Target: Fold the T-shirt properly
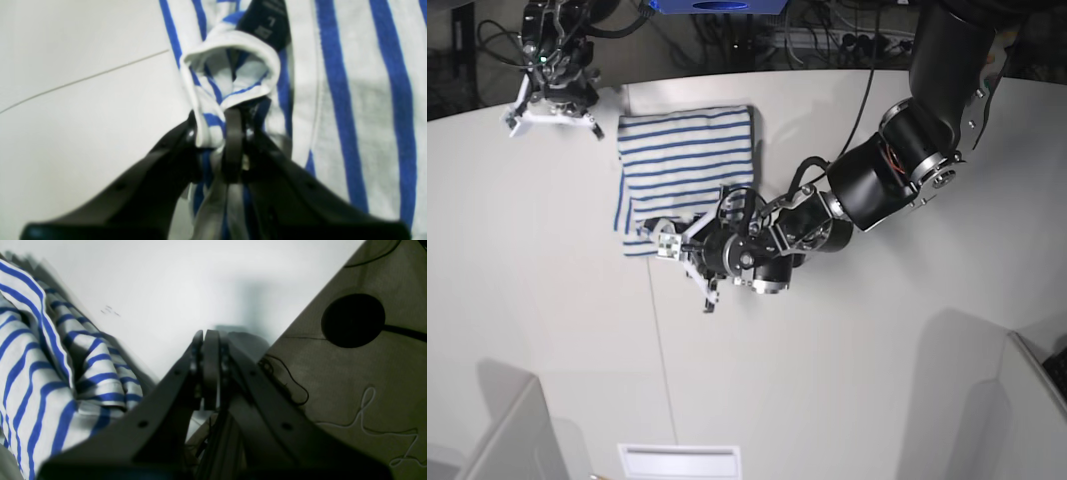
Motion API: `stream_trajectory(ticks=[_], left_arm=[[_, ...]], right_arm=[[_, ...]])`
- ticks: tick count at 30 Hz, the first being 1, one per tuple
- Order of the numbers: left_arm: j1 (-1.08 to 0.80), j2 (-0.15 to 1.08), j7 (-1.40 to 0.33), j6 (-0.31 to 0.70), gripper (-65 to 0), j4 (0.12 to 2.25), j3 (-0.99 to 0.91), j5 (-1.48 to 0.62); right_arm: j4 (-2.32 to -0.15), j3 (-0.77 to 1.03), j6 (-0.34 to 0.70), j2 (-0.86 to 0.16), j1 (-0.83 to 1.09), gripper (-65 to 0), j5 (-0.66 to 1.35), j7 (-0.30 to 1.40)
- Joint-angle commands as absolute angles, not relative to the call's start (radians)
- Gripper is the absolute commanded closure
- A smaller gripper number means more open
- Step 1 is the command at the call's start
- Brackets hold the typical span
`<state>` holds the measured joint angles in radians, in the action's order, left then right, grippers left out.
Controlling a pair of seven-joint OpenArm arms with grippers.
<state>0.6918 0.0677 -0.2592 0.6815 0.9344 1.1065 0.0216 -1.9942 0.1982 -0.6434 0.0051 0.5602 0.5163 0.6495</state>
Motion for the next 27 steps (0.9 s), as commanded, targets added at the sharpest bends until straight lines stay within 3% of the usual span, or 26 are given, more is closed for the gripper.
stream_trajectory(ticks=[1, 4, 7, 12, 18, 20, 23, 27], left_arm=[[0.716, 0.064, -0.288, 0.687, -21.6, 0.937, 1.099, 0.036], [0.727, 0.059, -0.288, 0.687, -43.6, 0.937, 1.076, 0.035], [0.734, 0.038, -0.288, 0.687, -55.0, 0.937, 1.03, 0.035], [0.742, 0.041, -0.292, 0.688, -55.5, 1.026, 0.891, 0.035], [0.653, 0.054, -0.519, 0.688, -55.1, 1.268, 0.567, 0.033], [0.582, 0.088, -0.565, 0.688, -50.7, 1.374, 0.463, 0.033], [0.469, 0.15, -0.567, 0.688, -37.5, 1.523, 0.389, 0.035], [0.294, 0.226, -0.57, 0.688, -5.8, 1.713, 0.262, 0.035]], right_arm=[[-2.009, 0.199, -0.641, 0.001, 0.559, 0.0, 0.513, 0.633], [-2.009, 0.188, -0.641, 0.001, 0.553, 0.0, 0.513, 0.633], [-2.009, 0.156, -0.641, -0.001, 0.549, 0.0, 0.513, 0.633], [-2.009, 0.125, -0.641, -0.001, 0.526, 0.0, 0.513, 0.634], [-2.009, 0.122, -0.641, -0.051, 0.512, 0.0, 0.512, 0.625], [-2.009, 0.122, -0.641, -0.07, 0.512, 0.0, 0.512, 0.585], [-2.009, 0.122, -0.622, -0.108, 0.519, 0.0, 0.512, 0.503], [-2.011, 0.128, -0.499, -0.127, 0.549, 0.0, 0.512, 0.398]])
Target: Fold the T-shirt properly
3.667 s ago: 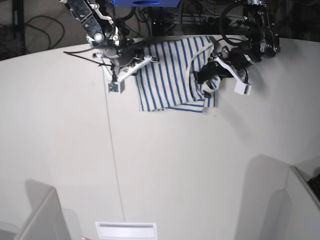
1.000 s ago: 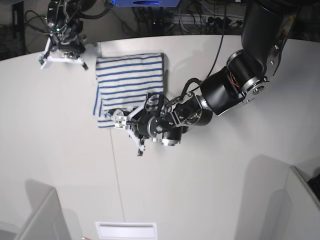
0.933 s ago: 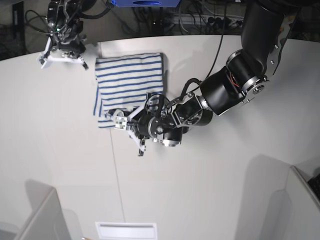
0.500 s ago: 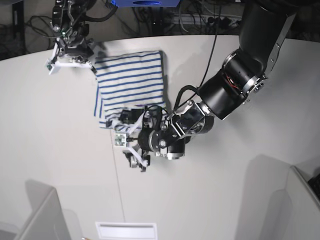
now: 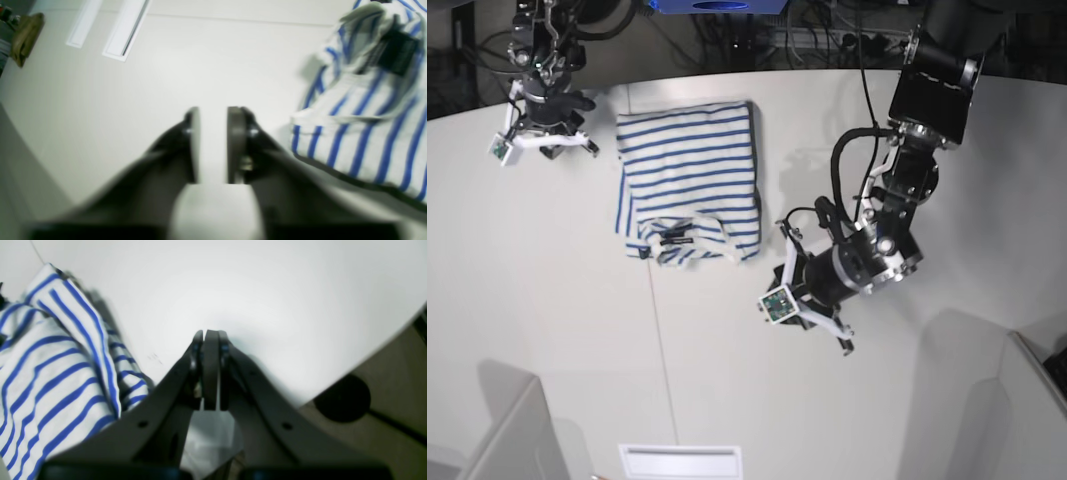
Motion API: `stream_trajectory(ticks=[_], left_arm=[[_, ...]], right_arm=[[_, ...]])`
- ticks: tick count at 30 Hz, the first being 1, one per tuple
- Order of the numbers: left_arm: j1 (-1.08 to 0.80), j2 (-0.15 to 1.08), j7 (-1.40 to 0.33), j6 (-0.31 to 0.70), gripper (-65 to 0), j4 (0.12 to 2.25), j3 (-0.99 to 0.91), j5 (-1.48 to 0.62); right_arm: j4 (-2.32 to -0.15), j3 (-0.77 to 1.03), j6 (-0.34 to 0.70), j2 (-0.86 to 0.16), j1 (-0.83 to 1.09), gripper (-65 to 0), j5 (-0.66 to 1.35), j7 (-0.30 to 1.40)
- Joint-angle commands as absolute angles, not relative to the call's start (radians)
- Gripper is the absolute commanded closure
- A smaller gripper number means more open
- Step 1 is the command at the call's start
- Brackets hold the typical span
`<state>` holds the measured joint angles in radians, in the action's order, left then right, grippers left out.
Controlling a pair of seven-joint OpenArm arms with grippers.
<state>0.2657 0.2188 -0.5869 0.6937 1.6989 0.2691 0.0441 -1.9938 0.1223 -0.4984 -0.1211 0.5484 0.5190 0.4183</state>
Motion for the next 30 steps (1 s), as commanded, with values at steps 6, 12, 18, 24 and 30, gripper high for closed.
stream_trajectory(ticks=[6, 12, 18, 24, 30], left_arm=[[-0.01, 0.294, -0.562, 0.685, 0.0, 1.92, 0.012, 0.035], [-0.355, 0.302, -0.183, 0.687, 0.0, 1.906, -0.151, 0.038], [-0.661, 0.302, 0.455, 0.68, 0.0, 1.745, -0.236, 0.039], [-0.845, 0.3, 0.791, 0.68, 0.0, 1.531, -0.222, 0.045], [-0.921, 0.302, 0.958, 0.68, 0.0, 1.259, -0.157, 0.047]], right_arm=[[-2.011, 0.122, -0.254, -0.127, 0.599, 0.0, 0.42, 0.219], [-1.995, 0.131, -0.054, -0.042, 0.702, 0.0, 0.081, -0.031], [-1.922, 0.125, -0.031, -0.007, 0.862, 0.0, -0.031, -0.46], [-1.701, 0.13, -0.031, -0.007, 1.0, 0.0, -0.035, -0.753], [-1.371, 0.088, -0.033, -0.007, 1.073, 0.0, -0.033, -0.862]])
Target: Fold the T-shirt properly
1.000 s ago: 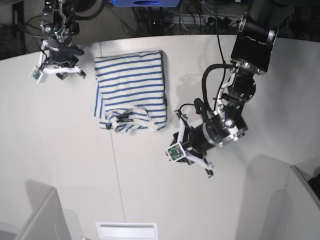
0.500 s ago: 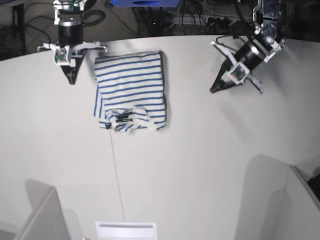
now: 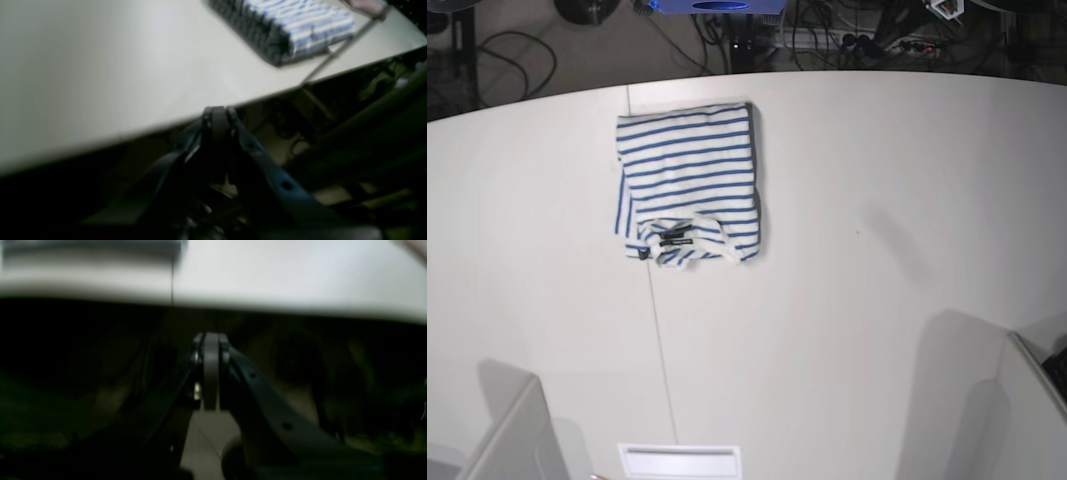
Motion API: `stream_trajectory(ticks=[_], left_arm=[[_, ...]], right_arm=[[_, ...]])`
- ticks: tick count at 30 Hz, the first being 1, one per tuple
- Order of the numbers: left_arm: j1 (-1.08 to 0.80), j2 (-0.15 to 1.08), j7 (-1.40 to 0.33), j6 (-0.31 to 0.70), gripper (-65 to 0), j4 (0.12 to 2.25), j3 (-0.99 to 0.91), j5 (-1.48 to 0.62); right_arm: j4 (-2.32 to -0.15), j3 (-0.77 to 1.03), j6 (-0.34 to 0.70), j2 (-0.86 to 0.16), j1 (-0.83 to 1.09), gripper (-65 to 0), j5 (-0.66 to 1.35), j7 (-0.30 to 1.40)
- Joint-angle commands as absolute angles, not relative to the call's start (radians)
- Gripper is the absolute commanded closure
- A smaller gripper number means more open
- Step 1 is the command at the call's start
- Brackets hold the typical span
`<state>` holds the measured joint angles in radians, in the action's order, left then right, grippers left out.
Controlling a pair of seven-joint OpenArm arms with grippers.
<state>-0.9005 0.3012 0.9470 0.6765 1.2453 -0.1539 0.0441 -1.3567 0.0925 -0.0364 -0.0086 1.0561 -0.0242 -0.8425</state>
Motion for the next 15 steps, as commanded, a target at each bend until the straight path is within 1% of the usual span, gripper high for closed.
stream_trajectory(ticks=[1, 3, 7, 12, 15], left_arm=[[-0.917, 0.302, 0.97, 0.68, 0.0, 1.191, -0.136, 0.047], [-0.891, 0.302, 0.983, 0.679, 0.0, 1.032, -0.096, 0.047], [-0.759, 0.292, 1.004, 0.667, 0.0, 0.674, 0.002, 0.044], [-0.578, 0.242, 0.987, 0.527, 0.0, 0.257, 0.128, 0.044], [-0.481, 0.194, 0.944, 0.418, 0.0, 0.071, 0.163, 0.041]], right_arm=[[-1.31, 0.059, -0.033, -0.01, 1.07, 0.0, -0.033, -0.862], [-1.185, 0.002, -0.033, -0.016, 1.033, 0.0, -0.033, -0.862], [-0.915, -0.081, -0.033, -0.016, 0.903, 0.0, -0.033, -0.862], [-0.559, -0.229, -0.033, -0.01, 0.722, 0.0, -0.033, -0.84], [-0.344, -0.343, -0.033, -0.01, 0.59, 0.0, -0.033, -0.728]])
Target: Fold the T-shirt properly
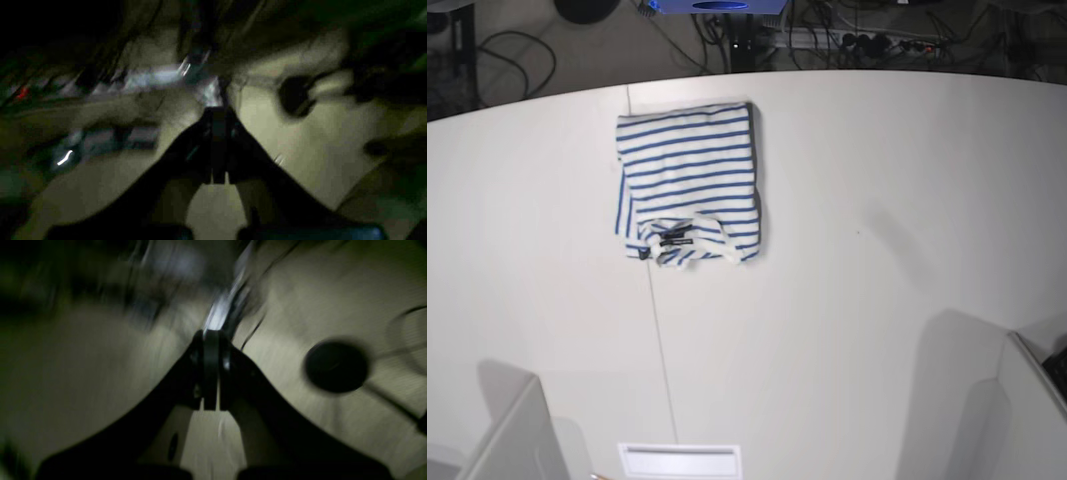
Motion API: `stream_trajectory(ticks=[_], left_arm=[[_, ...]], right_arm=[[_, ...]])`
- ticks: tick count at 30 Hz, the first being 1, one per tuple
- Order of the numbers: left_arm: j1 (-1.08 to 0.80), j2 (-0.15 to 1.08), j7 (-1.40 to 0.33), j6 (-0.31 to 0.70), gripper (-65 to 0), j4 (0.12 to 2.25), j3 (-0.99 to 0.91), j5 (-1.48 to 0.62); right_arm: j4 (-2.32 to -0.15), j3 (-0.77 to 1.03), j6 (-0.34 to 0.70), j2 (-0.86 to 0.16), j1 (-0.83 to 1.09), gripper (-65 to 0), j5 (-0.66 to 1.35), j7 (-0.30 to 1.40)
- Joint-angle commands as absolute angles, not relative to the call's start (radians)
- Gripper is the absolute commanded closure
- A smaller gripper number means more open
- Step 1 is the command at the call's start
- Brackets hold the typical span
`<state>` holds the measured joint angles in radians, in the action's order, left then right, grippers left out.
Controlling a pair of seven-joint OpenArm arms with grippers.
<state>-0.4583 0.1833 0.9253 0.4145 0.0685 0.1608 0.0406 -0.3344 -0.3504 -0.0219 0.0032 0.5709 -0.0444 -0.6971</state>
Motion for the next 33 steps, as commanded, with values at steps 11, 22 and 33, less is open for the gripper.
stream_trajectory(ticks=[11, 22, 33], left_arm=[[-0.317, 0.143, 0.458, 0.351, 0.0, 0.061, 0.166, 0.042], [-0.283, 0.137, 0.441, 0.349, 0.0, 0.102, 0.162, 0.035], [-0.32, 0.136, 0.44, 0.349, 0.0, 0.094, 0.17, 0.039]], right_arm=[[-0.107, -0.237, -0.033, -0.015, 0.3, 0.0, -0.033, -0.317], [-0.11, -0.105, -0.033, -0.016, 0.268, 0.0, -0.035, -0.298], [-0.111, -0.113, -0.033, -0.016, 0.32, 0.0, -0.038, -0.308]])
